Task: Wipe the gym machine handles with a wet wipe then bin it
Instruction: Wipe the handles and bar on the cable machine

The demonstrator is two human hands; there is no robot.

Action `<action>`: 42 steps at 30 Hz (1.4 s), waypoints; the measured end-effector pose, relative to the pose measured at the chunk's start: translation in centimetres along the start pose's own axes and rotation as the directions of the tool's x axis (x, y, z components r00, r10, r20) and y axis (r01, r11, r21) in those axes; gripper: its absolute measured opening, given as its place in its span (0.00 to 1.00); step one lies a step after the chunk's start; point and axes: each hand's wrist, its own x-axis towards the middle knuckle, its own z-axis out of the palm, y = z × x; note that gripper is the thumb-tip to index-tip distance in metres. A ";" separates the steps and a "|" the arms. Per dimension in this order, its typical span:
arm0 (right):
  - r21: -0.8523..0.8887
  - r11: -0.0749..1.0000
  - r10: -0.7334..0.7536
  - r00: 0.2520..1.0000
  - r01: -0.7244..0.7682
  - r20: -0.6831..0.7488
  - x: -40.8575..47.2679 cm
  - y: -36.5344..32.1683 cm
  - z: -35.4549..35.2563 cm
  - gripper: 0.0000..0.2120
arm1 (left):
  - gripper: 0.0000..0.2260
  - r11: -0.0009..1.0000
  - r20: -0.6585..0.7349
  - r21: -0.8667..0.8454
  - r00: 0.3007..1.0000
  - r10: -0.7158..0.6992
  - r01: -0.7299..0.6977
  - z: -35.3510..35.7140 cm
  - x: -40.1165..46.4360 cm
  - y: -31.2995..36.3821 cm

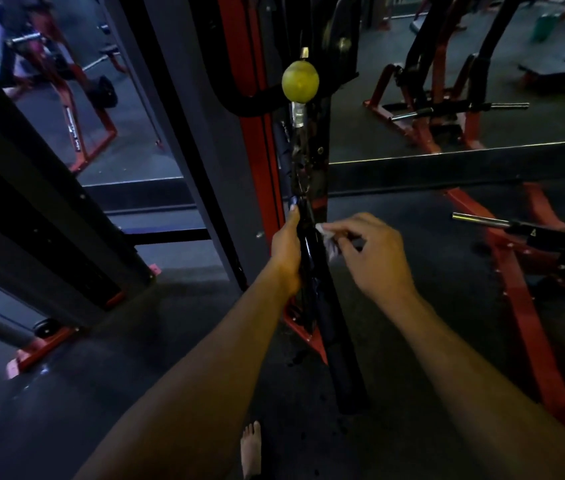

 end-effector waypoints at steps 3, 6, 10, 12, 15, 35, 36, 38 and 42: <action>-0.016 0.999 0.032 0.999 -0.032 -0.009 1.6 -0.7 1.1 0.10 | 0.25 0.999 -0.024 0.006 0.999 0.049 -0.049 1.4 -0.2 -0.6; -0.022 0.999 0.031 0.999 -0.030 0.025 0.3 -0.8 1.5 0.10 | 0.25 0.996 -0.023 0.055 0.997 0.077 -0.076 1.5 -0.1 -0.7; -0.076 0.997 -0.012 0.989 0.024 0.147 -3.3 0.0 0.6 0.13 | 0.28 0.986 -0.041 0.115 0.991 0.127 -0.122 0.4 0.3 -0.6; -0.068 0.997 -0.020 0.974 0.036 0.227 -4.6 0.3 0.0 0.13 | 0.28 0.974 -0.034 0.177 0.988 0.150 -0.142 -0.1 0.4 -0.3; -0.044 0.999 0.015 0.971 -0.004 0.238 -3.5 1.5 -0.8 0.11 | 0.27 0.971 -0.052 0.204 0.989 0.139 -0.126 -0.5 0.6 0.2; 0.236 0.943 0.245 0.969 -0.233 -0.020 -0.1 1.1 1.9 0.09 | 0.25 0.978 -0.104 0.194 0.990 0.096 -0.075 -1.1 0.4 0.4; 0.224 0.948 0.247 0.967 -0.227 -0.065 0.9 0.9 2.5 0.08 | 0.25 0.978 -0.095 0.192 0.990 0.100 -0.081 -0.8 0.3 0.3; 0.182 0.955 0.253 0.963 -0.232 -0.098 1.8 0.7 3.9 0.08 | 0.26 0.981 -0.090 0.170 0.990 0.105 -0.088 -0.5 0.3 0.0; 0.154 0.946 0.297 0.954 -0.286 -0.048 -0.5 0.5 4.2 0.09 | 0.31 0.988 -0.171 0.128 0.979 0.112 -0.091 -0.5 0.8 -0.2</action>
